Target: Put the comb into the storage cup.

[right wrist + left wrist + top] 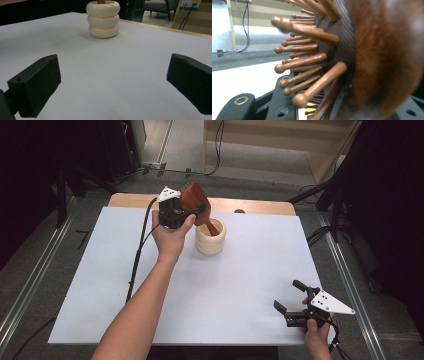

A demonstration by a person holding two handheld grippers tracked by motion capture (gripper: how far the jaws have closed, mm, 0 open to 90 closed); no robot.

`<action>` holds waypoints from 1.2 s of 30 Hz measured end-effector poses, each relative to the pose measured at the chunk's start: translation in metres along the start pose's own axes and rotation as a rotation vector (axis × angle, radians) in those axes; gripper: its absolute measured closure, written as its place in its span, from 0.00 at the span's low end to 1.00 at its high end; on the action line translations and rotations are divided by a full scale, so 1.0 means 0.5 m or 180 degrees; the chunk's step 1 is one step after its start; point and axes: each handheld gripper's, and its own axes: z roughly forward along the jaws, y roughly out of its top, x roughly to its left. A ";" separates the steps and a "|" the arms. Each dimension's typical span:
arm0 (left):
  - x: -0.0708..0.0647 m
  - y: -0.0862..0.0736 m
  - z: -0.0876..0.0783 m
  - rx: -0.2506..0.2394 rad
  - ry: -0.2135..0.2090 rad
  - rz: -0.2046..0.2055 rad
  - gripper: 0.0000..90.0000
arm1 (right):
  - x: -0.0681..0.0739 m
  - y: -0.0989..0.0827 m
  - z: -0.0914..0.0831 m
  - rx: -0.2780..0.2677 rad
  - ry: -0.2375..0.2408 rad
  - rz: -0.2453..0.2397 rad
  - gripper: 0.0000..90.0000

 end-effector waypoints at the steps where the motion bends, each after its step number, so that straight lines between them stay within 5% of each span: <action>1: 0.000 -0.002 0.002 0.0013 0.0003 0.0005 0.62 | 0.000 0.000 0.000 0.0000 0.0001 -0.0002 0.00; 22: -0.003 -0.036 0.037 0.0115 0.0104 -0.0052 0.62 | -0.001 0.000 0.000 -0.0004 0.0000 0.0000 0.00; 36: 0.010 -0.061 0.049 0.0149 0.0101 -0.0206 0.62 | -0.001 0.000 0.000 -0.0007 -0.0007 0.0001 0.00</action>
